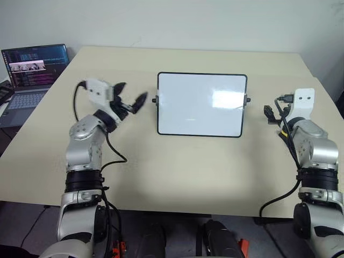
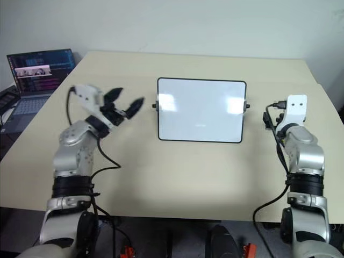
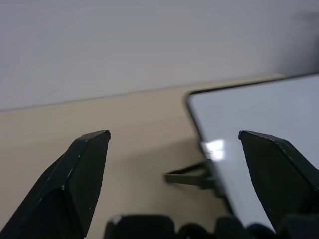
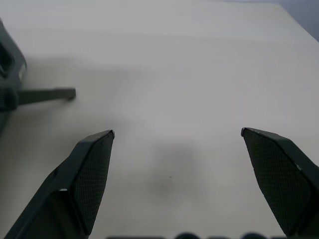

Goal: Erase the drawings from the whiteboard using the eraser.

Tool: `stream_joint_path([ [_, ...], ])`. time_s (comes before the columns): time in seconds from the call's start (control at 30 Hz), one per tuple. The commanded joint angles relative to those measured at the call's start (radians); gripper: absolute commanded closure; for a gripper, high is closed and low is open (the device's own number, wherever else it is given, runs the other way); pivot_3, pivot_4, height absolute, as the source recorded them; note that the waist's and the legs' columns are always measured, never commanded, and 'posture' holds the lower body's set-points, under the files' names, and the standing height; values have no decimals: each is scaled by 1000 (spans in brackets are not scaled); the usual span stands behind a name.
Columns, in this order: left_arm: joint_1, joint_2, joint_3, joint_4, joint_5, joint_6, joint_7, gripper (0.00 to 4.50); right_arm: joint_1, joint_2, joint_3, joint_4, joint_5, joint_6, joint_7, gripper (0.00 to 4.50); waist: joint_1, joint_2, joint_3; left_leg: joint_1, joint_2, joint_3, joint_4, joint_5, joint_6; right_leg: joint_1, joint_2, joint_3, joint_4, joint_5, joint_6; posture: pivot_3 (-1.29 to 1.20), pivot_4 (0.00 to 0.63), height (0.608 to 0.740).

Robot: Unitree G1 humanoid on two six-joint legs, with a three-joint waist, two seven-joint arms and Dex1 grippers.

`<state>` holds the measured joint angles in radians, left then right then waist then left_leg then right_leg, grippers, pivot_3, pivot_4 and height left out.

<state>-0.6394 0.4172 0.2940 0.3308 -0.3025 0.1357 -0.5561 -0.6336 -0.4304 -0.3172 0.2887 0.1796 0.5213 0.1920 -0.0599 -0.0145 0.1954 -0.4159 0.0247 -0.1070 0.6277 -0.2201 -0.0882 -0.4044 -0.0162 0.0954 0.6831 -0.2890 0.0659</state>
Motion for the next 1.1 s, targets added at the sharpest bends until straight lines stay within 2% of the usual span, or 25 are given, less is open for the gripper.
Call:
stream_joint_path([
  [0.03,19,-10,-5,58,57,-86,82,0,2,16,-19,10,14,-89,-12,22,0,0,0,0,0,0,0,0,0,0,0,0,0,0,0,0,150,740],
  [0.23,46,-64,-56,147,131,-193,169,0,0,65,-2,108,-3,-218,-30,22,0,0,0,0,0,0,0,0,0,0,0,0,0,0,0,0,150,740],
  [0.6,75,-153,-96,244,217,-358,341,0,-29,110,-2,311,50,-458,64,22,-5,0,0,1,0,0,0,0,0,0,0,0,0,0,0,0,150,740],
  [0.83,119,-143,-85,256,205,-382,351,0,-24,173,46,323,27,-516,39,22,-24,0,-1,1,0,0,0,0,0,0,0,1,2,0,0,0,150,740],
  [1.1,82,-145,-87,321,195,-393,340,0,-24,217,81,347,-3,-556,-3,22,-28,1,-1,3,0,1,1,1,0,0,0,1,6,0,0,0,150,740],
])
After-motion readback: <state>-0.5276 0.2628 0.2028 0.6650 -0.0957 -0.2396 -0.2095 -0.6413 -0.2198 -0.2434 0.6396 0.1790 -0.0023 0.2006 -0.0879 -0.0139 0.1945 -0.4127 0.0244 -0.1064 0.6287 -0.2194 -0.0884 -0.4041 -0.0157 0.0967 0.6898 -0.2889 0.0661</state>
